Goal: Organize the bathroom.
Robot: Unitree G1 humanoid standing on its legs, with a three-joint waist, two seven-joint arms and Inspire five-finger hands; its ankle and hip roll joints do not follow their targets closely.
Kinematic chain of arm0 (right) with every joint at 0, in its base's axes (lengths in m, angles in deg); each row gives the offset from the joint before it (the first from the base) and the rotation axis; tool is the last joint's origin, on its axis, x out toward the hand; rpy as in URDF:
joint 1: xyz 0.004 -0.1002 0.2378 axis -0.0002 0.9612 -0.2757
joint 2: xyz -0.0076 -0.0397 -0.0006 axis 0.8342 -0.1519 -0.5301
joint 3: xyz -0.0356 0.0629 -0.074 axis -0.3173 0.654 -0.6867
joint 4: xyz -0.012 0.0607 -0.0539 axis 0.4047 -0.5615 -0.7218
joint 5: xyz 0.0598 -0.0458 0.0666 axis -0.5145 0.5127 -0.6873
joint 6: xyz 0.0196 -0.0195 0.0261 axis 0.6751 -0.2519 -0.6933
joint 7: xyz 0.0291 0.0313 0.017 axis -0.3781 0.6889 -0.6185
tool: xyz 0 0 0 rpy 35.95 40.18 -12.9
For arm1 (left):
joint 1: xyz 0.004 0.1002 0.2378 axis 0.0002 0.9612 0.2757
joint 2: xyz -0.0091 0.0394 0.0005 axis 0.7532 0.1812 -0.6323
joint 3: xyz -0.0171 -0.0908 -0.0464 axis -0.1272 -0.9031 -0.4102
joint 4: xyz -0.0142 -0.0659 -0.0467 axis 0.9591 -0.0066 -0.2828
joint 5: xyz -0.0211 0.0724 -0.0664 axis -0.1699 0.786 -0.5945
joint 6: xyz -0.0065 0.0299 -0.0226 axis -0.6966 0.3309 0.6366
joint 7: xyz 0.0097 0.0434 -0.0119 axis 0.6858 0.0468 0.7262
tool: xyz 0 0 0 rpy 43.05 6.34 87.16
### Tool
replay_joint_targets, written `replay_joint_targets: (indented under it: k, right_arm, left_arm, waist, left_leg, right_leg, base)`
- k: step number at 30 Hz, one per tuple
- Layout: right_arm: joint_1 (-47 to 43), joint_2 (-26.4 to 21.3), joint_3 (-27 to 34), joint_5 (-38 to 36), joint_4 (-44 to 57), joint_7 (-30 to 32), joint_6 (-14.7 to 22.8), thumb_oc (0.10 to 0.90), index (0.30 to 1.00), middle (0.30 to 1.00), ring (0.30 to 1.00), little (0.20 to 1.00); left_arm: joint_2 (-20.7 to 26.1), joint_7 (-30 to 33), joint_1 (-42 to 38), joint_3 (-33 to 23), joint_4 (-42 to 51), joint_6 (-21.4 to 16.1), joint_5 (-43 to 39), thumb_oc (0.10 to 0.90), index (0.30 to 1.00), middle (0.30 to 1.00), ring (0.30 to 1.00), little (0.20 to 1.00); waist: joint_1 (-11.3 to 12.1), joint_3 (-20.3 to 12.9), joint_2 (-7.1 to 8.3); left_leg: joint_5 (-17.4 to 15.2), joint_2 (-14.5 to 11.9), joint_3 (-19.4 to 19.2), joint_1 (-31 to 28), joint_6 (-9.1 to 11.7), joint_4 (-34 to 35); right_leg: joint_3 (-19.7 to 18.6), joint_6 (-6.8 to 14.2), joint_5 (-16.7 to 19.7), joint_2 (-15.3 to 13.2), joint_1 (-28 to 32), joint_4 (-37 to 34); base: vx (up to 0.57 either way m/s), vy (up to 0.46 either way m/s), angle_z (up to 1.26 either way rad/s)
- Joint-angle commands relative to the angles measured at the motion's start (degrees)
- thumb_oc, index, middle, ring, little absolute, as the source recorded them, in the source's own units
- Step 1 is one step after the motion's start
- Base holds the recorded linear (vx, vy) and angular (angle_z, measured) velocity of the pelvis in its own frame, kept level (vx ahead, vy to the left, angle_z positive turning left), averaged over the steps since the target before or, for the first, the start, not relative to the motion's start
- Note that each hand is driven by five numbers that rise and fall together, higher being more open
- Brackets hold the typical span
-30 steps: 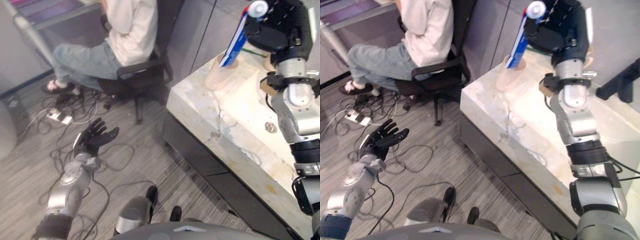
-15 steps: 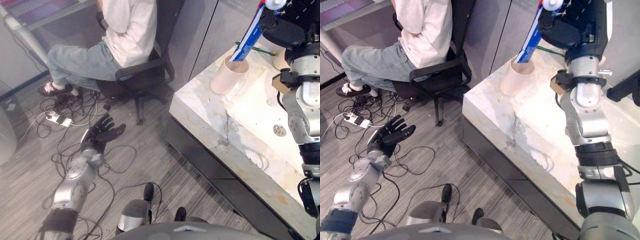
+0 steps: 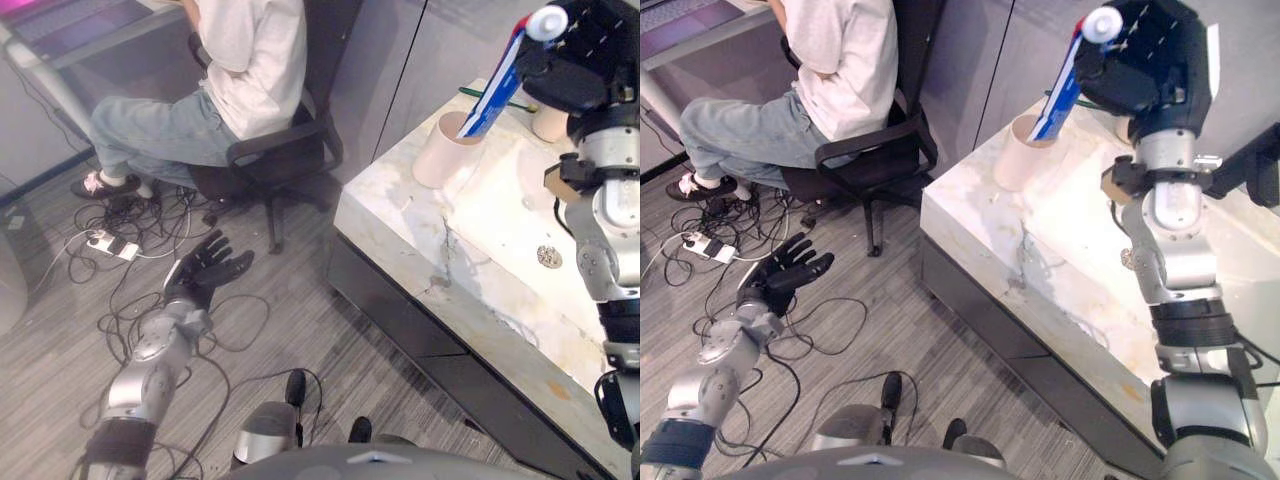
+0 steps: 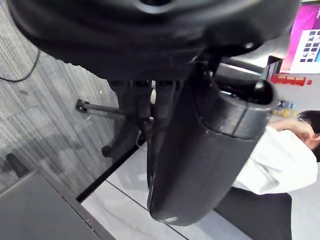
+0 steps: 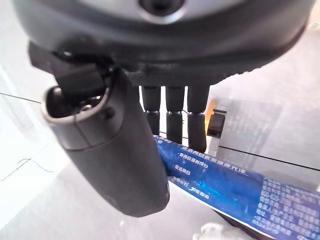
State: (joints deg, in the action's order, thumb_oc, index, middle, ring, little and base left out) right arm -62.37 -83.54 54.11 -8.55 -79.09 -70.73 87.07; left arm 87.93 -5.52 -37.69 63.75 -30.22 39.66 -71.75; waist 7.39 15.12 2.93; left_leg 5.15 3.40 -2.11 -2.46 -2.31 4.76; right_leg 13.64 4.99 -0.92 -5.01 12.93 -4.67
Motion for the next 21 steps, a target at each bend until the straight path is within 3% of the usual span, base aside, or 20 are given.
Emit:
replay_joint_targets:
  k: [1,10,21]
  right_arm:
    - [-0.69,-0.39,3.44,0.58,4.65,-0.87,4.93,0.4,0.3,0.3,0.3,0.3]
    - [2.81,1.36,4.77,1.51,5.97,-1.02,6.23,0.4,0.3,0.3,0.3,0.3]
    - [-2.2,-2.43,5.67,0.61,5.86,3.62,9.91,0.4,0.3,0.3,0.3,0.3]
  left_arm:
    - [1.2,-1.02,1.41,-0.23,3.75,-3.66,0.31,0.8,0.9,0.9,0.9,0.9]
    - [1.07,-1.55,2.64,-0.99,3.51,-3.66,0.48,0.8,0.9,0.9,0.9,0.9]
    - [1.42,-1.83,3.92,0.05,3.33,-4.13,-0.37,0.8,0.9,0.9,0.9,0.9]
  waist:
    - [-0.38,-11.0,-0.18]
    - [-0.39,-10.66,-0.04]
    - [0.38,-10.6,0.44]
  left_leg:
    - [-3.73,-0.39,0.48,-1.53,1.34,0.24]
    - [-4.16,-0.61,-0.15,-1.62,1.02,0.24]
    - [-4.71,0.17,0.38,-2.25,0.06,0.18]
  right_leg:
    - [0.69,0.46,-1.51,1.94,-6.61,9.17]
    - [0.88,0.66,-1.59,1.87,-7.29,9.68]
    - [1.23,1.54,-0.94,1.01,-8.4,13.79]
  base:
    - [0.04,0.017,-0.03]
    - [0.04,-0.004,-0.01]
    - [0.04,0.022,0.0]
